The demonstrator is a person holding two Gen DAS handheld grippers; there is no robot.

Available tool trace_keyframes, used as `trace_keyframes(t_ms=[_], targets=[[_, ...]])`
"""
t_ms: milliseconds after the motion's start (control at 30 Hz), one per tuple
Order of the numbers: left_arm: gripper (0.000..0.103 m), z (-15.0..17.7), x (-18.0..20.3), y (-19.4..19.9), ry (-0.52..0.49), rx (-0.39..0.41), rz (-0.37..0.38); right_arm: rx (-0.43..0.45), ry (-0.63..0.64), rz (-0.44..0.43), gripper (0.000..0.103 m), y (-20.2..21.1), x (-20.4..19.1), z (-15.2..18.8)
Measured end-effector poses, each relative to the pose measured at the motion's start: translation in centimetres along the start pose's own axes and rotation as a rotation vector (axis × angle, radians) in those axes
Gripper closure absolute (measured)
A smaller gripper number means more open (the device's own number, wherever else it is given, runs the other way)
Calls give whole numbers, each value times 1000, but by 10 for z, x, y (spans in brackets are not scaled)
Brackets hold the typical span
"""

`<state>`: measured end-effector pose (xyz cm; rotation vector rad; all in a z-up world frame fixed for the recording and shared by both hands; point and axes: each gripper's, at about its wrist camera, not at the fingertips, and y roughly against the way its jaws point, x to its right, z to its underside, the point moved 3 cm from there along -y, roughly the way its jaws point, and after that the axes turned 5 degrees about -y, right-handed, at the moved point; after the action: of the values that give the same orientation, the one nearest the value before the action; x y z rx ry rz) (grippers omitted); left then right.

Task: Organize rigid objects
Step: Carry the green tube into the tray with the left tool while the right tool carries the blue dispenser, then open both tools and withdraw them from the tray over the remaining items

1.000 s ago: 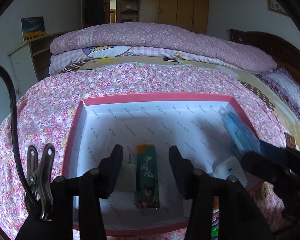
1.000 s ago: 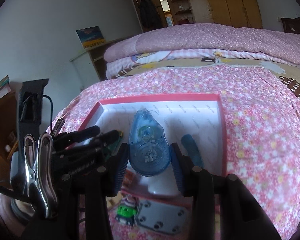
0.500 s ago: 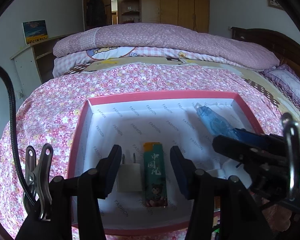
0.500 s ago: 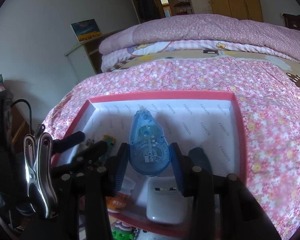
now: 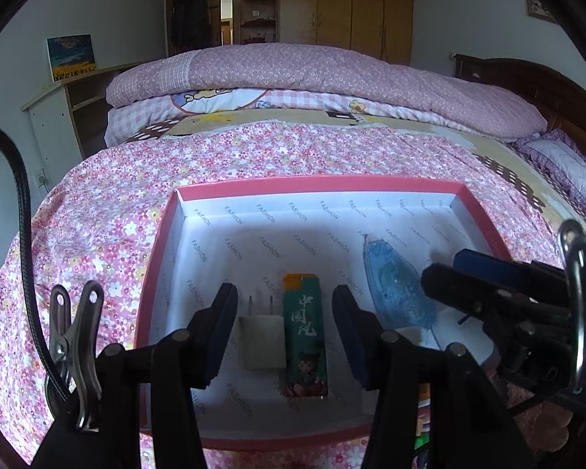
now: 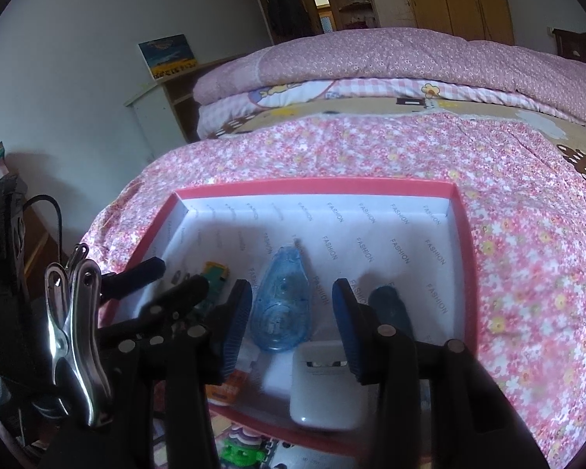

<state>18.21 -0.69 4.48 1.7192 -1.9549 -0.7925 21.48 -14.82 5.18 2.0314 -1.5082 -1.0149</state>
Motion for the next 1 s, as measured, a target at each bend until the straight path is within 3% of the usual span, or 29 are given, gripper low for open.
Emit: trace_keyframes(t_ms=[100, 1000], targets=[[50, 1, 0, 4, 6, 1, 1, 13, -3, 0, 52, 7, -1, 1], [50, 22, 0, 44, 43, 7, 19, 33, 5, -37, 52, 55, -18, 32]])
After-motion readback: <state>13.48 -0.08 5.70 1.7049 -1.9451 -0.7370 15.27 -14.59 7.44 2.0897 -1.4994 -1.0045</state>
